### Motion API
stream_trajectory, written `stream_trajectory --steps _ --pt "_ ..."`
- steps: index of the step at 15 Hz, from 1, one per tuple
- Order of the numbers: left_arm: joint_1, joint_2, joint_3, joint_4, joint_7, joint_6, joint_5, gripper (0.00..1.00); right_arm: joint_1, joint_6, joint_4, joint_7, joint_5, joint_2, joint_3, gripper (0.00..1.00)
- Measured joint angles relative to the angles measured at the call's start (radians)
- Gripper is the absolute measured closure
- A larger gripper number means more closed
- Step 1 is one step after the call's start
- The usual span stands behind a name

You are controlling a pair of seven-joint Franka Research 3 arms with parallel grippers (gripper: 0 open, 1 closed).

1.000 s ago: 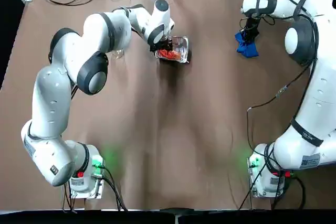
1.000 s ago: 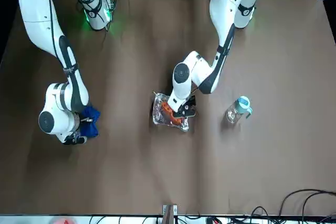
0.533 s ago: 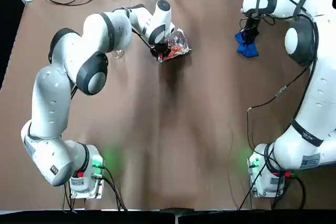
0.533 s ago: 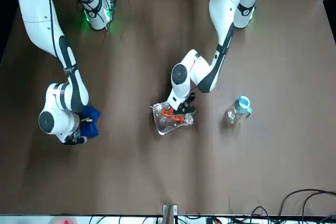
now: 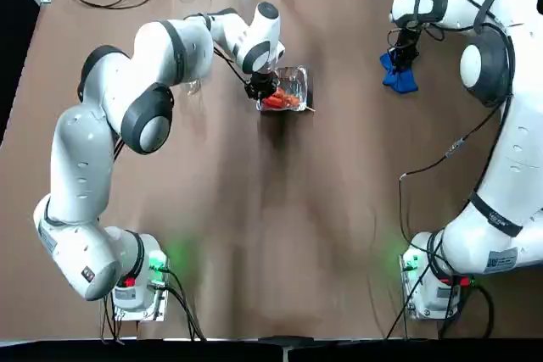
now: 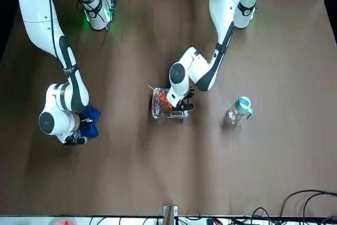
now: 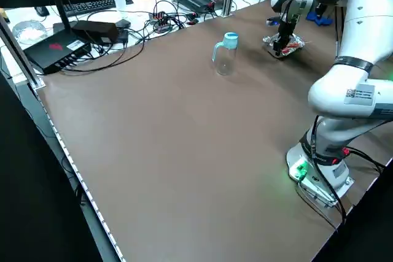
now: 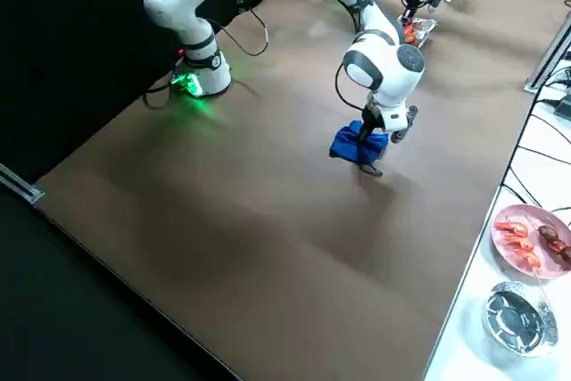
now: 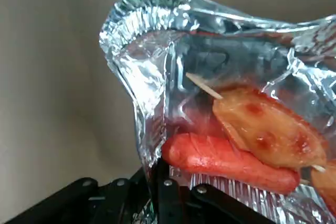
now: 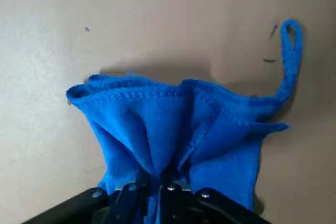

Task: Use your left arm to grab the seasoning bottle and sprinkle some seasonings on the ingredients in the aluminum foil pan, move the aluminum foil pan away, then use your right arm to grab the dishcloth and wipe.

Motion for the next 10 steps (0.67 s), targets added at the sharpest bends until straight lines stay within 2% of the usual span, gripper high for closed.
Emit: stream_trajectory --steps 5,8,10 --pt "0.006 -0.012 -0.050 -0.024 0.032 -0.074 -0.001 0.94 -0.007 -0.041 0.010 0.007 0.009 0.000 0.003 0.89" --pt "0.034 -0.028 -0.133 -0.075 0.037 -0.122 -0.001 0.94 0.010 -0.116 0.029 0.026 0.012 -0.015 0.010 0.89" --pt "0.074 -0.043 -0.203 -0.125 0.046 -0.131 -0.001 0.94 0.044 -0.191 0.045 0.091 0.031 -0.058 0.014 0.89"
